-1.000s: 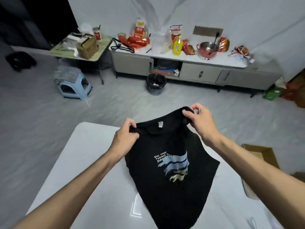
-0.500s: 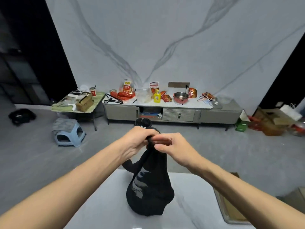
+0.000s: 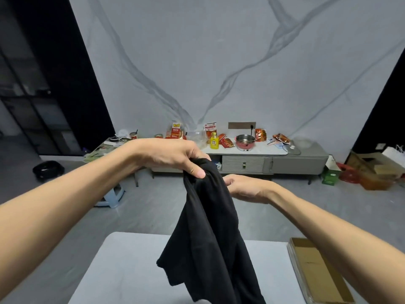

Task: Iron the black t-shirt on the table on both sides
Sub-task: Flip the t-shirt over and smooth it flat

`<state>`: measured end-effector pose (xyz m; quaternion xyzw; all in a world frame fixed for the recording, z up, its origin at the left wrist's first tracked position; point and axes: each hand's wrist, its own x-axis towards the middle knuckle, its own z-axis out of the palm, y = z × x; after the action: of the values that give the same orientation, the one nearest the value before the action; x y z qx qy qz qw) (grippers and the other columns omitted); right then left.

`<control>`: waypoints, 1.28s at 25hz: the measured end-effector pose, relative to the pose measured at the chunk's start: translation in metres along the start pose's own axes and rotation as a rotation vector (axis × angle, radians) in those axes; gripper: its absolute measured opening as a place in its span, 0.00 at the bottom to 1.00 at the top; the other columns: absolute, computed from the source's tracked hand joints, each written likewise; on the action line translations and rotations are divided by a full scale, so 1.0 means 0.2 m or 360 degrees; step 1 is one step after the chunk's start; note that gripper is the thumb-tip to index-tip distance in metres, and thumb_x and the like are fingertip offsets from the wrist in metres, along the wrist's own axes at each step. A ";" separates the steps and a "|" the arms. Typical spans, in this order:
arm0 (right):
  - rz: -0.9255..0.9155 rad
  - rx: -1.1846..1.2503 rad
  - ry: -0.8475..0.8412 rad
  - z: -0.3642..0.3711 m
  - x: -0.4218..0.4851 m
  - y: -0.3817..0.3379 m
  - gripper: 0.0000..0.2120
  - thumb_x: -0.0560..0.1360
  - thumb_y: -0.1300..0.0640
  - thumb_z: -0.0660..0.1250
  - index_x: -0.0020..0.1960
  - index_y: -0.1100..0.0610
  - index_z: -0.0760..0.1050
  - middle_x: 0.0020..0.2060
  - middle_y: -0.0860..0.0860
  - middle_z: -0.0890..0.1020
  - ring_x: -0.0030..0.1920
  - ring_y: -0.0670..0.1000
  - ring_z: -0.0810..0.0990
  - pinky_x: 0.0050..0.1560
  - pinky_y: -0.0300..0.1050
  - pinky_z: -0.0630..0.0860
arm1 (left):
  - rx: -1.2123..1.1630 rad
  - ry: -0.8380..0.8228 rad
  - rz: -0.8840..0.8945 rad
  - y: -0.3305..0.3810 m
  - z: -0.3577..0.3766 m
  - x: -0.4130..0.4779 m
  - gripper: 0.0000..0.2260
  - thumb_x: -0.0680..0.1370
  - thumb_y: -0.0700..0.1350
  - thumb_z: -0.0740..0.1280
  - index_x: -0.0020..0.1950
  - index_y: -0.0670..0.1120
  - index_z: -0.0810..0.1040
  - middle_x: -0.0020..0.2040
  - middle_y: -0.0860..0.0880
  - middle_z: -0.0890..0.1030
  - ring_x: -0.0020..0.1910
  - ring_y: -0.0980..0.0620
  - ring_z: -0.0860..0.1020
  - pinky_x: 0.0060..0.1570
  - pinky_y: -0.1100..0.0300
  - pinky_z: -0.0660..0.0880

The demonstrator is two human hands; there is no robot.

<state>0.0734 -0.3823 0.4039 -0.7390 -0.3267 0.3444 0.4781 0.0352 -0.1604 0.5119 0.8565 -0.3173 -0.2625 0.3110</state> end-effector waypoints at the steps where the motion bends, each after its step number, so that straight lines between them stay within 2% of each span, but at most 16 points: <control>1: -0.0024 0.0121 -0.0006 0.00 0.00 0.00 0.12 0.76 0.63 0.65 0.57 0.60 0.79 0.55 0.51 0.82 0.58 0.50 0.78 0.64 0.50 0.69 | 0.0048 0.0029 -0.0006 0.00 0.00 -0.03 0.08 0.79 0.41 0.68 0.54 0.38 0.80 0.53 0.39 0.80 0.52 0.51 0.79 0.58 0.53 0.74; 3: -0.0065 0.0384 0.0029 -0.01 -0.02 -0.02 0.19 0.76 0.60 0.66 0.64 0.68 0.72 0.60 0.60 0.79 0.59 0.54 0.77 0.62 0.47 0.71 | 0.0050 0.0077 -0.0006 -0.01 0.01 -0.07 0.10 0.79 0.40 0.67 0.56 0.35 0.79 0.55 0.37 0.79 0.52 0.51 0.79 0.58 0.53 0.73; 5: -0.0086 0.0514 -0.0002 0.02 -0.03 -0.05 0.22 0.77 0.60 0.65 0.70 0.64 0.68 0.66 0.60 0.75 0.64 0.56 0.75 0.63 0.46 0.71 | -0.0007 0.0068 0.0010 0.00 0.02 -0.11 0.12 0.79 0.40 0.67 0.59 0.33 0.78 0.58 0.36 0.78 0.55 0.46 0.79 0.62 0.49 0.72; 7: -0.0078 0.0619 -0.0059 0.08 -0.02 -0.07 0.17 0.78 0.64 0.62 0.66 0.62 0.72 0.60 0.55 0.79 0.60 0.53 0.78 0.60 0.44 0.73 | -0.0057 0.0030 0.0038 0.04 0.02 -0.12 0.11 0.79 0.39 0.67 0.59 0.36 0.79 0.61 0.36 0.78 0.61 0.41 0.78 0.66 0.48 0.70; 9: -0.0066 0.0720 -0.0110 0.15 -0.03 -0.10 0.13 0.77 0.62 0.62 0.61 0.64 0.73 0.54 0.56 0.79 0.53 0.51 0.79 0.56 0.43 0.76 | -0.0098 0.0012 0.0060 0.07 0.01 -0.14 0.10 0.79 0.38 0.67 0.58 0.38 0.80 0.62 0.36 0.77 0.63 0.38 0.76 0.68 0.49 0.69; 12: -0.0149 0.0770 -0.0077 0.17 -0.05 -0.14 0.11 0.77 0.62 0.64 0.57 0.61 0.78 0.51 0.55 0.81 0.51 0.51 0.79 0.55 0.44 0.76 | -0.0120 0.0127 0.0022 0.09 0.00 -0.20 0.10 0.79 0.37 0.66 0.58 0.37 0.81 0.62 0.42 0.79 0.64 0.45 0.76 0.68 0.57 0.69; 14: -0.0222 0.0823 0.0070 0.14 -0.06 -0.15 0.14 0.75 0.58 0.69 0.58 0.63 0.76 0.53 0.57 0.79 0.52 0.53 0.77 0.54 0.45 0.74 | 0.0047 0.0369 -0.0052 0.09 -0.02 -0.23 0.09 0.79 0.39 0.67 0.57 0.43 0.82 0.56 0.51 0.83 0.57 0.55 0.80 0.61 0.63 0.72; 16: -0.0290 0.1003 0.0213 0.09 -0.07 -0.14 0.22 0.72 0.56 0.73 0.61 0.64 0.73 0.57 0.58 0.78 0.56 0.55 0.76 0.55 0.45 0.75 | 0.0468 0.0720 -0.0169 0.08 -0.04 -0.26 0.07 0.78 0.41 0.69 0.44 0.52 0.82 0.38 0.61 0.81 0.40 0.61 0.77 0.46 0.67 0.71; 17: -0.0326 0.1085 0.0230 0.07 -0.09 -0.13 0.21 0.72 0.56 0.71 0.63 0.63 0.74 0.59 0.58 0.79 0.59 0.55 0.77 0.57 0.46 0.76 | 0.0650 0.0899 -0.0209 0.06 -0.06 -0.26 0.11 0.78 0.41 0.69 0.39 0.56 0.78 0.32 0.62 0.78 0.35 0.60 0.74 0.41 0.70 0.68; 19: -0.0333 0.1070 0.0186 0.05 -0.14 -0.13 0.20 0.73 0.57 0.69 0.63 0.62 0.76 0.59 0.58 0.80 0.58 0.54 0.79 0.59 0.46 0.76 | 0.0762 0.1219 -0.0159 0.06 -0.04 -0.29 0.14 0.78 0.39 0.68 0.37 0.56 0.77 0.29 0.62 0.76 0.34 0.61 0.74 0.38 0.73 0.67; 22: -0.0105 0.0782 0.0179 0.03 -0.19 -0.12 0.19 0.66 0.59 0.77 0.55 0.65 0.80 0.50 0.59 0.83 0.50 0.56 0.82 0.54 0.46 0.78 | 0.0577 0.1642 -0.0173 0.02 -0.09 -0.31 0.12 0.77 0.34 0.64 0.43 0.48 0.81 0.35 0.59 0.79 0.36 0.61 0.75 0.38 0.72 0.68; 25: -0.0054 0.0622 0.0538 -0.01 -0.21 -0.13 0.15 0.70 0.61 0.73 0.55 0.65 0.80 0.51 0.59 0.84 0.51 0.57 0.82 0.54 0.47 0.79 | 0.0314 0.1776 -0.0302 -0.02 -0.12 -0.36 0.16 0.75 0.32 0.59 0.41 0.52 0.79 0.39 0.48 0.81 0.37 0.52 0.74 0.37 0.56 0.72; 27: -0.0219 0.0398 0.0929 -0.07 -0.21 -0.14 0.09 0.75 0.63 0.69 0.54 0.61 0.81 0.49 0.55 0.85 0.52 0.54 0.83 0.55 0.46 0.78 | 0.0419 0.1757 -0.0366 -0.04 -0.13 -0.38 0.17 0.74 0.31 0.57 0.45 0.51 0.77 0.41 0.46 0.80 0.36 0.51 0.74 0.36 0.60 0.72; 29: -0.0379 0.0269 0.1193 -0.10 -0.21 -0.15 0.09 0.77 0.62 0.66 0.53 0.56 0.82 0.48 0.50 0.85 0.52 0.48 0.82 0.52 0.37 0.76 | 0.0555 0.1747 -0.0395 -0.06 -0.11 -0.37 0.18 0.74 0.28 0.54 0.51 0.46 0.75 0.44 0.47 0.78 0.34 0.54 0.72 0.31 0.70 0.66; 31: -0.0394 0.0317 0.1260 -0.12 -0.22 -0.17 0.09 0.78 0.61 0.65 0.52 0.54 0.83 0.48 0.49 0.86 0.50 0.45 0.83 0.46 0.33 0.76 | 0.0576 0.1821 -0.0456 -0.11 -0.09 -0.37 0.17 0.75 0.29 0.54 0.57 0.44 0.72 0.45 0.46 0.76 0.32 0.53 0.70 0.29 0.67 0.65; 32: -0.0375 0.0396 0.1257 -0.11 -0.22 -0.18 0.11 0.79 0.62 0.63 0.50 0.54 0.84 0.46 0.50 0.86 0.49 0.46 0.83 0.45 0.35 0.76 | 0.0584 0.1897 -0.0498 -0.15 -0.09 -0.36 0.16 0.76 0.30 0.55 0.59 0.43 0.71 0.42 0.46 0.76 0.31 0.51 0.70 0.30 0.63 0.66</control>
<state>0.0624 -0.4166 0.4539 -0.7085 -0.1567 0.0148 0.6880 0.0106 -0.0846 0.5212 0.9309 -0.0012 0.2748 0.2404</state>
